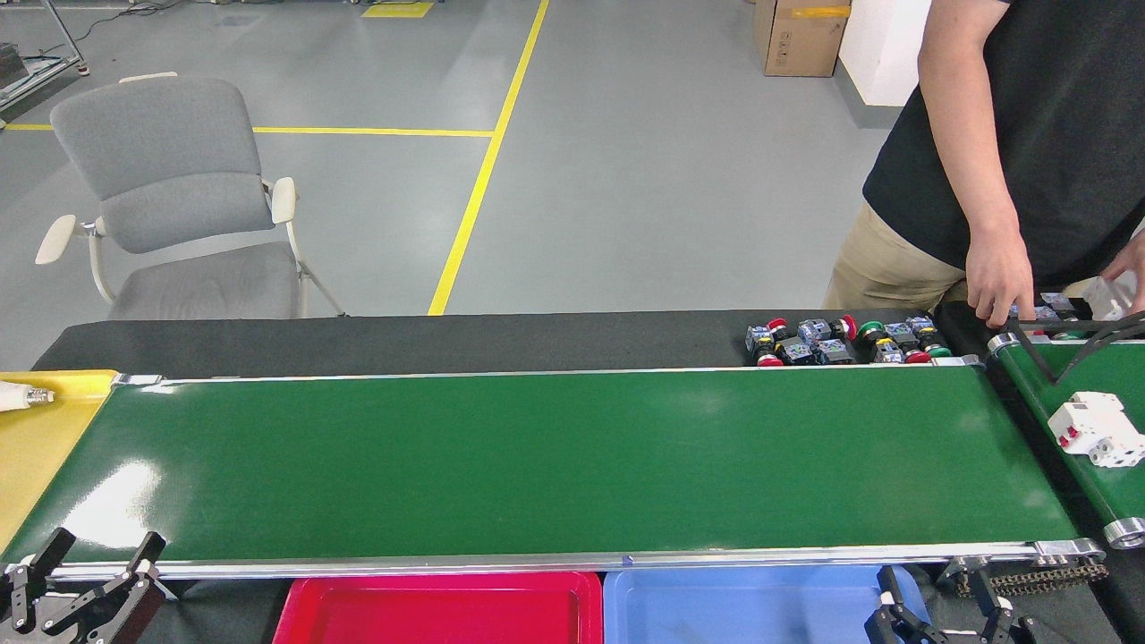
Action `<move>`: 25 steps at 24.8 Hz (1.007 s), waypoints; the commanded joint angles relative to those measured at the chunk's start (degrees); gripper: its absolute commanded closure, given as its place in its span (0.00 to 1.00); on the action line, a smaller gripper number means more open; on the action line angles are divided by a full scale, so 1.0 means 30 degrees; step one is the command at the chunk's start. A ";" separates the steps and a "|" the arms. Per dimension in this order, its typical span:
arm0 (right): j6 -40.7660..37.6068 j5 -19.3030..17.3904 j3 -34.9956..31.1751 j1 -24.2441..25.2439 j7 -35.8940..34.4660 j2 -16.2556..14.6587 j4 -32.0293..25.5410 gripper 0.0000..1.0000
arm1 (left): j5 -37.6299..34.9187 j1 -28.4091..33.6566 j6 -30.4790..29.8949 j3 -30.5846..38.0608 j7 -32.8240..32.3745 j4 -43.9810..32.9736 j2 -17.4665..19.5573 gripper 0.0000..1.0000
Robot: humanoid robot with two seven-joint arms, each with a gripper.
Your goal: Pick switch part from conveyor to tray
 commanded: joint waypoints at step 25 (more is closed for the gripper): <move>-0.0725 -0.0114 0.0196 -0.2426 0.2433 -0.0612 0.0584 0.00 | 0.0015 -0.0563 -0.0011 0.0542 0.0131 0.0856 0.0311 0.00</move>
